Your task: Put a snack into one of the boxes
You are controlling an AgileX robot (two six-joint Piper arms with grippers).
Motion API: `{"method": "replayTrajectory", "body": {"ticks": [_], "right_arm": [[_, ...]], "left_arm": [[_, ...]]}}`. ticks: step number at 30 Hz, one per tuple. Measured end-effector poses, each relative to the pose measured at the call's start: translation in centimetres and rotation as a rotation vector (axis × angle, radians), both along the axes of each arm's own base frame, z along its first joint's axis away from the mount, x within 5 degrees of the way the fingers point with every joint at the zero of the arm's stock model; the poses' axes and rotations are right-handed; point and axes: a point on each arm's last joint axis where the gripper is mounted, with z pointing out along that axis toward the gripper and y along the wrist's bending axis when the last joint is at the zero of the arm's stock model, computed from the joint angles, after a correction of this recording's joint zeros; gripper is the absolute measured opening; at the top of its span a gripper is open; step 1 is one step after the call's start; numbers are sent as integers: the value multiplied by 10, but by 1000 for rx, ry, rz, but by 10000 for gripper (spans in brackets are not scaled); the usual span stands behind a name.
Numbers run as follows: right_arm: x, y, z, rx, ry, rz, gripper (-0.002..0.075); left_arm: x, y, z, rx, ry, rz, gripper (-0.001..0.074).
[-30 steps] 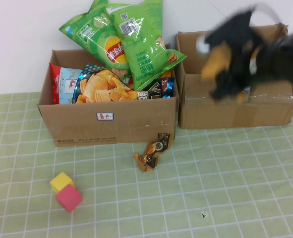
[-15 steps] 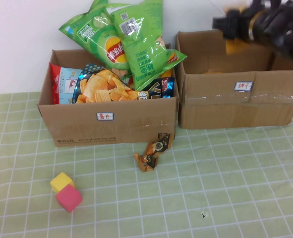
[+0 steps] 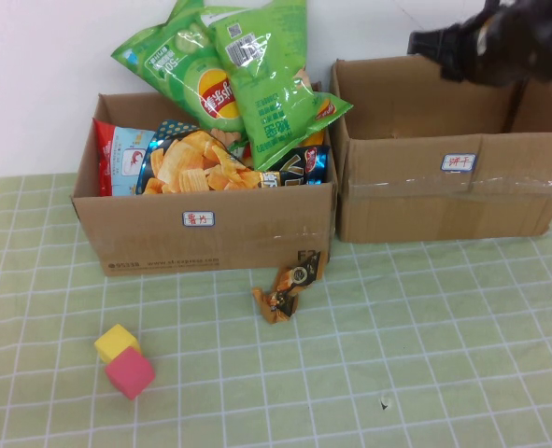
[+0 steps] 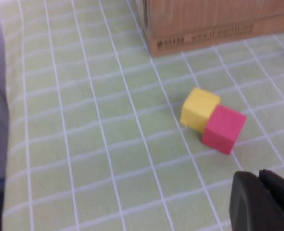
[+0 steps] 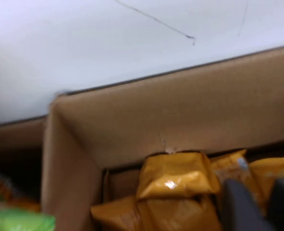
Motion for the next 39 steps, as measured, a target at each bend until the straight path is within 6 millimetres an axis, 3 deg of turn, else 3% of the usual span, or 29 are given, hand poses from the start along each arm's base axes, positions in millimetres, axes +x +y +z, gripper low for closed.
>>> {"method": "replayTrajectory", "body": {"ticks": [2,4,11,12,14,19,28,33,39], "right_arm": [[-13,-3,21,-33,4,40,86],[-28,-9,45,-64,-4,65,39],[-90,-30,114,-138,-28,136,2],[-113,-37,126,-148,-50,163,-1],[-135,-45,129,-156,-68,180,-1],[-196,-65,106,-164,-127,224,-1],[-297,-97,21,-179,-240,298,-2],[-335,-110,-11,-174,-275,303,-2],[-344,-113,-40,-186,-217,311,-2]], "left_arm": [[-5,0,3,7,-38,-2,-2],[-12,0,9,18,-116,-4,-2],[-38,1,16,52,-358,0,-2],[-42,1,13,86,-399,-3,-2],[-43,2,8,125,-428,-9,-2],[-43,3,3,171,-437,-11,-2],[-44,2,0,184,-402,-24,-2],[-45,1,-7,184,-331,-43,-2],[-46,1,-12,183,-275,-58,-2]]}}
